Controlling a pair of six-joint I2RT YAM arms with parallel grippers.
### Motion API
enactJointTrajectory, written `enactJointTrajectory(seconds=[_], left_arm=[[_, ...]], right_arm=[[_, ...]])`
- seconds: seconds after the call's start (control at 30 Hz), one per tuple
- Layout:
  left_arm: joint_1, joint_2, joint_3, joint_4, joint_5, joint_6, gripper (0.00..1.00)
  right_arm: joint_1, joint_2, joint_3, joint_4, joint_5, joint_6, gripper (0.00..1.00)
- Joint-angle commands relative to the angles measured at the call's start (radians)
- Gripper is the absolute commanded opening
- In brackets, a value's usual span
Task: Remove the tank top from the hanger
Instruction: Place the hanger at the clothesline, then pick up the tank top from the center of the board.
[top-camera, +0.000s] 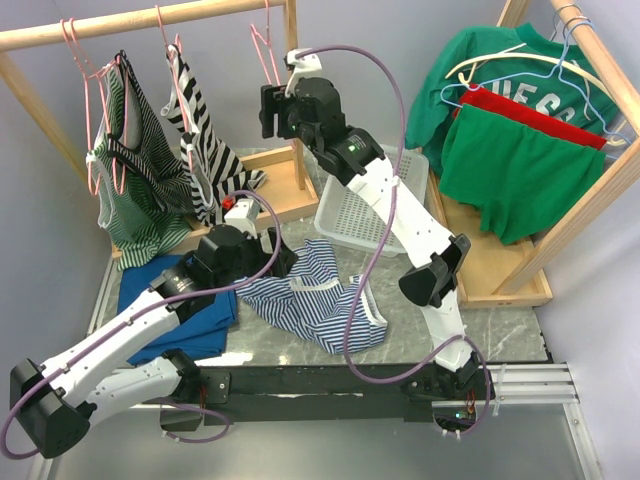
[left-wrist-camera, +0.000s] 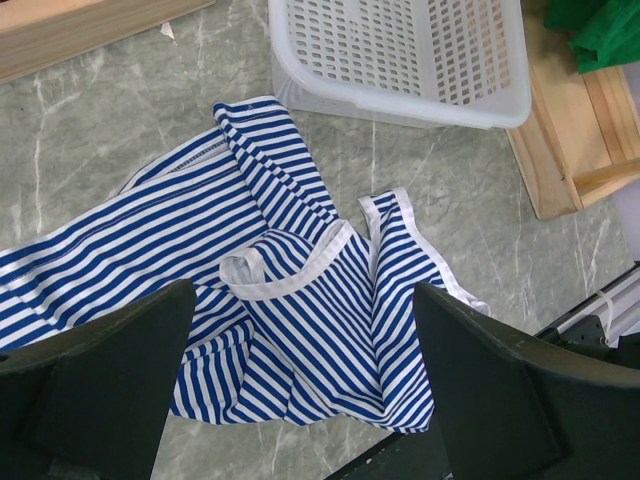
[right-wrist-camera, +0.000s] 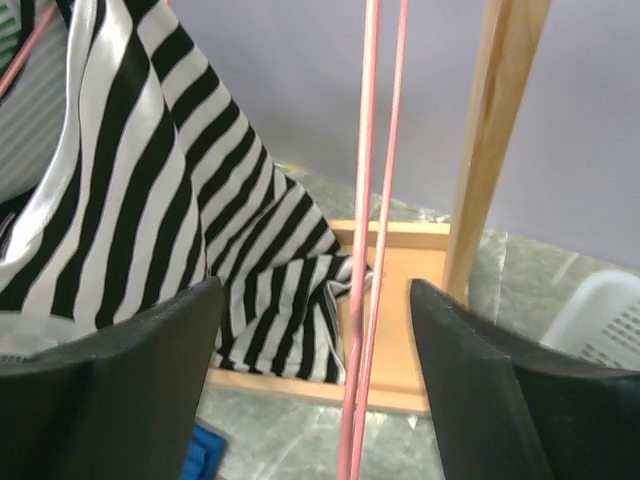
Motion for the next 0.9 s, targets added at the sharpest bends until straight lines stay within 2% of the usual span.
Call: enactJointTrajectory(seconds=[0.0, 0.07, 0.2, 0.27, 0.33, 0.37, 0.4, 0.47, 0.5, 0.6, 0.77, 0.87], left_arm=[[-0.004, -0.036, 0.004, -0.001, -0.034, -0.023, 0.96], [-0.004, -0.042, -0.005, -0.005, -0.041, -0.029, 0.96], [-0.006, -0.031, -0.028, 0.007, -0.027, -0.018, 0.96], [-0.024, -0.014, -0.036, -0.019, -0.101, -0.033, 0.96], [-0.033, 0.033, -0.043, -0.045, -0.122, -0.036, 0.96], [-0.048, 0.074, -0.048, -0.039, -0.117, -0.036, 0.96], [-0.064, 0.096, -0.063, -0.019, -0.090, -0.033, 0.96], [-0.126, 0.139, -0.077, 0.037, -0.079, -0.032, 0.96], [-0.142, 0.191, -0.082, 0.053, -0.053, -0.032, 0.96], [-0.180, 0.298, -0.074, 0.128, -0.002, -0.029, 0.96], [-0.219, 0.421, -0.044, 0.166, -0.016, -0.044, 0.96], [-0.220, 0.469, -0.037, 0.183, -0.048, -0.046, 0.96]], right_arm=[[0.033, -0.175, -0.052, 0.011, 0.057, -0.021, 1.00], [0.041, -0.228, -0.131, 0.015, 0.080, -0.017, 1.00], [0.046, -0.391, -0.291, -0.020, 0.245, 0.031, 1.00], [0.046, -0.470, -0.366, -0.072, 0.319, 0.112, 1.00], [0.046, -0.634, -0.562, -0.080, 0.360, 0.180, 1.00], [0.046, -0.766, -0.648, -0.048, 0.358, 0.235, 1.00], [0.047, -0.839, -0.825, -0.022, 0.352, 0.261, 1.00], [0.047, -0.977, -0.998, 0.056, 0.315, 0.327, 1.00], [0.047, -1.096, -1.127, 0.067, 0.308, 0.351, 1.00], [0.049, -1.258, -1.288, 0.054, 0.268, 0.436, 1.00], [0.049, -1.337, -1.350, -0.089, 0.205, 0.529, 1.00], [0.049, -1.364, -1.405, -0.110, 0.157, 0.566, 1.00]])
